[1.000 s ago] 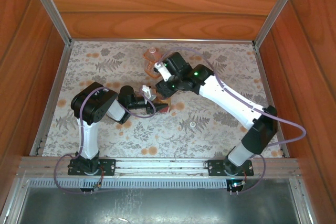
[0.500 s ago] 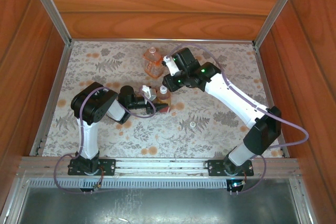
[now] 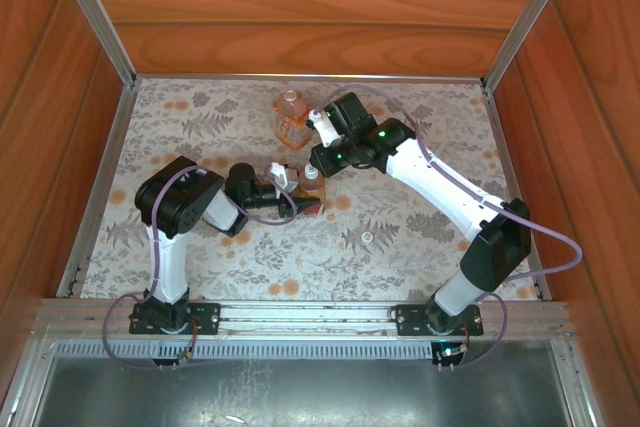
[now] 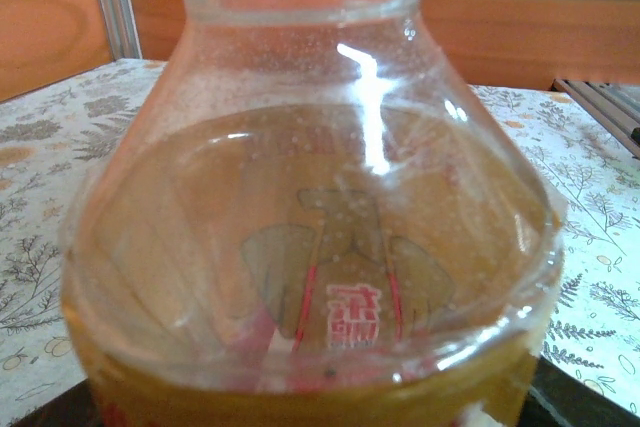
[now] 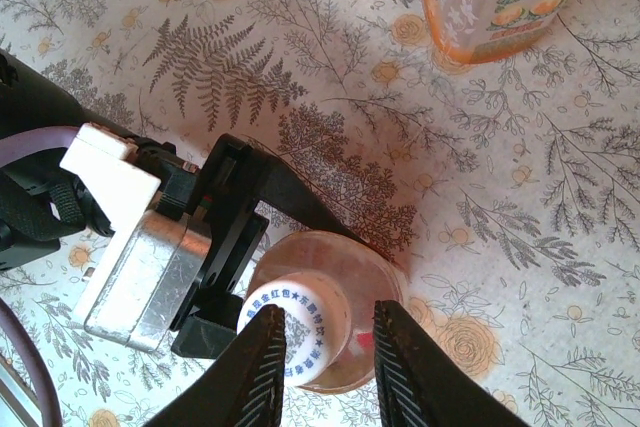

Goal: Screw on the bottle caps

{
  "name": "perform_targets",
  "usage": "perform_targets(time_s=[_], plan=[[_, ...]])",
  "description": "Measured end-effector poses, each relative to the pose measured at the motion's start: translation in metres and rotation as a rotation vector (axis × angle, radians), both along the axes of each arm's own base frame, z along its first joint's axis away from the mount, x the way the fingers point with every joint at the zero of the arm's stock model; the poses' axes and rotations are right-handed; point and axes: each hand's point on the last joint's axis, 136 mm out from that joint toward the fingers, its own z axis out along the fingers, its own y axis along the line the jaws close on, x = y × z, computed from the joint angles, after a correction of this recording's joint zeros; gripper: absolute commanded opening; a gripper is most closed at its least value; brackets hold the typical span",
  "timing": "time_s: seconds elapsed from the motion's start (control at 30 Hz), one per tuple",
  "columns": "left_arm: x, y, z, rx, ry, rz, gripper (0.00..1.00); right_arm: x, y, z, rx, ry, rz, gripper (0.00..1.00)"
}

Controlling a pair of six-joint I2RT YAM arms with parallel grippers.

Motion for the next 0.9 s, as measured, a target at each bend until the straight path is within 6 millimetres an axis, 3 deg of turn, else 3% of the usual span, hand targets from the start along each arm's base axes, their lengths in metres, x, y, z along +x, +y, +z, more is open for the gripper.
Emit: perform_targets(time_s=[0.2,0.57,0.9], plan=[[0.000,0.000,0.000,0.001,0.000,0.000,0.60,0.000,0.001,-0.011,-0.016,0.024,0.004,0.30],[0.000,0.000,0.000,0.002,-0.002,-0.001,0.60,0.001,0.001,-0.011,-0.010,0.023,0.007,0.28],[0.000,0.000,0.000,0.003,-0.005,-0.001,0.60,-0.003,0.004,-0.012,0.001,0.038,0.030,0.32]])
